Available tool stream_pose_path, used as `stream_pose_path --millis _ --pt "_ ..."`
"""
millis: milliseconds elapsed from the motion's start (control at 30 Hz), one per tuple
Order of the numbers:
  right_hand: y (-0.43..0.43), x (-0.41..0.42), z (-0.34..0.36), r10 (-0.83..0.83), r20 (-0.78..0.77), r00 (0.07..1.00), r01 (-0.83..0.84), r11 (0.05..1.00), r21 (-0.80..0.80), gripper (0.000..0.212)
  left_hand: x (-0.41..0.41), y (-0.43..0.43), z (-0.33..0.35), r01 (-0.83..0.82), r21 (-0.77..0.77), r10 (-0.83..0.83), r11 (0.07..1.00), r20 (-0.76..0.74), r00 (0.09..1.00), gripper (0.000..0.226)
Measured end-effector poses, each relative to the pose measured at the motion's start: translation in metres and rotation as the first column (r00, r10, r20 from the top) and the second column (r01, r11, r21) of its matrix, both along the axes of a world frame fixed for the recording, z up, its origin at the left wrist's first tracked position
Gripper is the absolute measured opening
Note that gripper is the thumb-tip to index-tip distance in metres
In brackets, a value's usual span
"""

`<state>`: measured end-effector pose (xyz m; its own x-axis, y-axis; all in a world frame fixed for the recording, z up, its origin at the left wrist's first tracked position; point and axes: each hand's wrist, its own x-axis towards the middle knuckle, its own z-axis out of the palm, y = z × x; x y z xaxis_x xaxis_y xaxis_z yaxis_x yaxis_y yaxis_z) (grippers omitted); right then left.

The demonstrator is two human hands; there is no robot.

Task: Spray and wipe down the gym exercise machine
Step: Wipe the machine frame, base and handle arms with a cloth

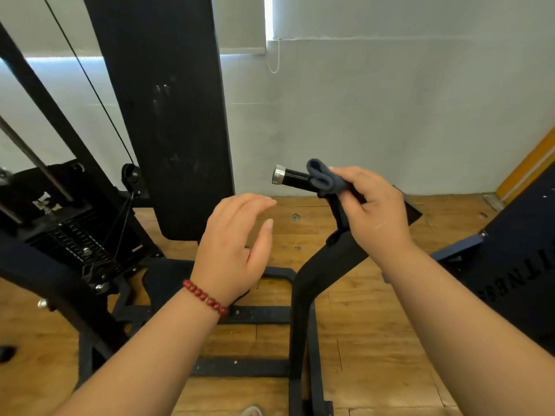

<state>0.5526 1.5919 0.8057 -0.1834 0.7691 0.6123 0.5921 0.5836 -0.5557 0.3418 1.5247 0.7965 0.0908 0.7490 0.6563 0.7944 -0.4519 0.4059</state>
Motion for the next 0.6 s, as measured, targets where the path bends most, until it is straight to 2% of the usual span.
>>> stream_pose_path --millis 267,433,600 --pt "0.027 -0.038 0.001 -0.103 -0.067 0.992 0.093 0.987 -0.132 0.039 -0.034 0.062 -0.004 0.078 0.018 -0.078 0.997 0.005 0.997 0.031" --pt "0.047 -0.049 0.008 -0.112 -0.03 0.993 0.111 0.992 -0.058 0.035 -0.045 0.082 -0.005 0.097 0.01 -0.097 0.995 0.014 0.995 0.031" --pt "0.072 -0.054 0.0 -0.051 0.019 0.999 0.051 0.998 0.024 0.036 -0.044 0.098 -0.008 0.1 0.032 -0.1 0.995 0.013 0.995 0.031"
